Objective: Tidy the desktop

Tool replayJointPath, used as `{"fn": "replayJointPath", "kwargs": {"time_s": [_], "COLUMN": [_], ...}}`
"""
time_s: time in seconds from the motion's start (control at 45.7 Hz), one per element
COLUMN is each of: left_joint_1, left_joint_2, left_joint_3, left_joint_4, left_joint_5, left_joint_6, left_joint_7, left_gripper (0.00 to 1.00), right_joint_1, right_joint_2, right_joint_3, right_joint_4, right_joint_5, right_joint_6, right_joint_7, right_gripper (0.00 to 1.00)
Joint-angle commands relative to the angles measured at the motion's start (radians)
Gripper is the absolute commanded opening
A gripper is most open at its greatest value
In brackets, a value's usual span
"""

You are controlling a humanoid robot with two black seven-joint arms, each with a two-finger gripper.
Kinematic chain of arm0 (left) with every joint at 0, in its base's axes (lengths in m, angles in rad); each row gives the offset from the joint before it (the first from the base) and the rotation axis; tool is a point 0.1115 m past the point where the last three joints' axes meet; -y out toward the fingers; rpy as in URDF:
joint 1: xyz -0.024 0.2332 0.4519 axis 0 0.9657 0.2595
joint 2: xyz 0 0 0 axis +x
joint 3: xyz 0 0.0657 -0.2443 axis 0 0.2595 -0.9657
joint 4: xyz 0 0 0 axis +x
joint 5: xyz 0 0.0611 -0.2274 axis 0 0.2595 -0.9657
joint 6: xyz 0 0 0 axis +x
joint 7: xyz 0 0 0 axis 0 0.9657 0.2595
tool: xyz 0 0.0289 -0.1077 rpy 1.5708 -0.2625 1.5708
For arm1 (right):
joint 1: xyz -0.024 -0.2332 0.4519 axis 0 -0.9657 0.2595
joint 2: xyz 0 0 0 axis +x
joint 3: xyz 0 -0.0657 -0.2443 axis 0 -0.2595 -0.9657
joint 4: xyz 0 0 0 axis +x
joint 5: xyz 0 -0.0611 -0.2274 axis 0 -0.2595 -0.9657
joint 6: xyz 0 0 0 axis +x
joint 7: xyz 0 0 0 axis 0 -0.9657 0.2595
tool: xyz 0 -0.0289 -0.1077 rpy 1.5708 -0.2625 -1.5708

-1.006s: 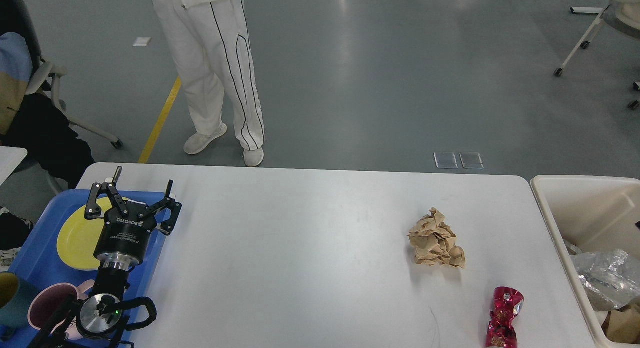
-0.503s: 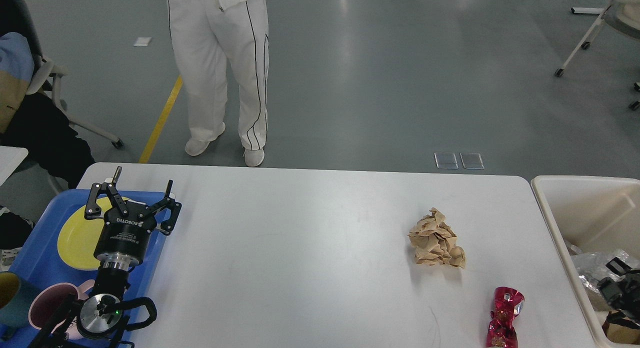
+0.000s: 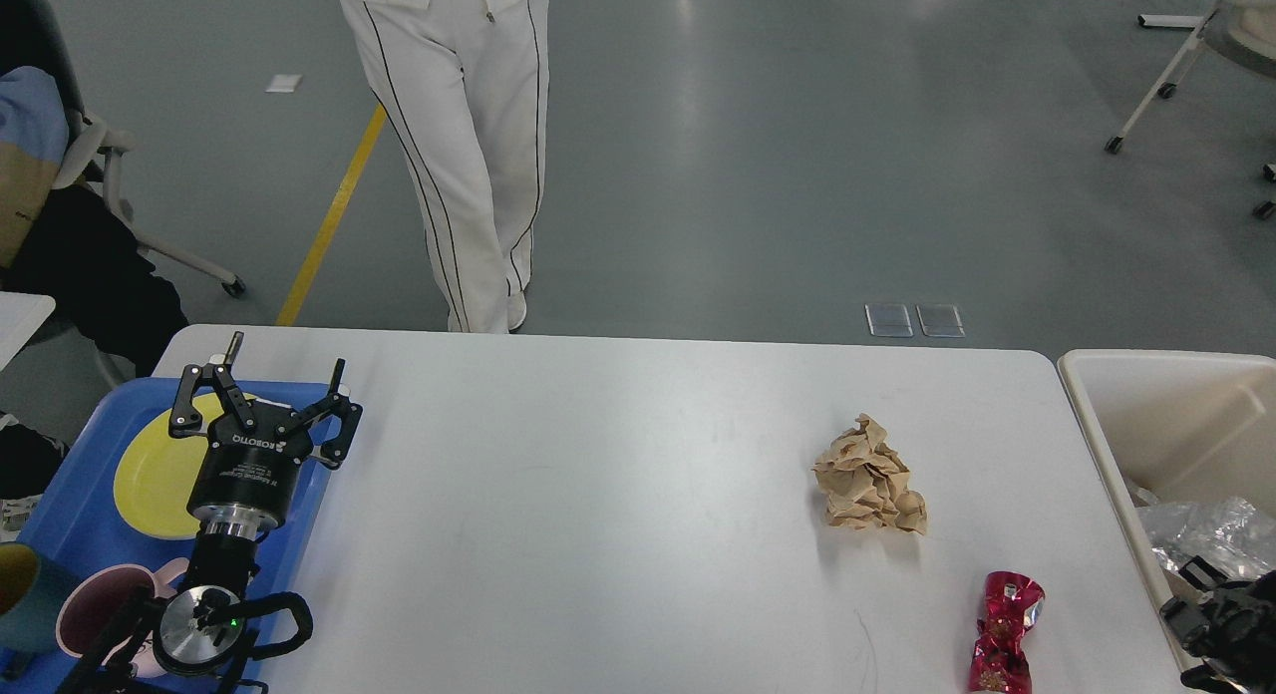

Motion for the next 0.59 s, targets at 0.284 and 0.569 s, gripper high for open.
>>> {"fn": "replayJointPath", "kwargs": {"time_s": [0.284, 0.569], "left_joint_1": [0.000, 0.000], "left_joint_2": [0.000, 0.000], "left_joint_3": [0.000, 0.000], "left_joint_4": [0.000, 0.000], "left_joint_5": [0.000, 0.000], "left_joint_6": [0.000, 0.000], "left_joint_7": [0.000, 0.000], "left_gripper": [0.96, 0.96], "right_joint_1": [0.015, 0.161], "right_joint_2": [0.005, -0.073], "right_joint_3": [0.001, -0.004], "right_joint_4": [0.010, 0.180], "right_joint_5": [-0.003, -0.073], "right_joint_6": [-0.053, -0.042], "right_joint_7": [0.000, -0.006], "right_gripper": [1.00, 1.00]}}
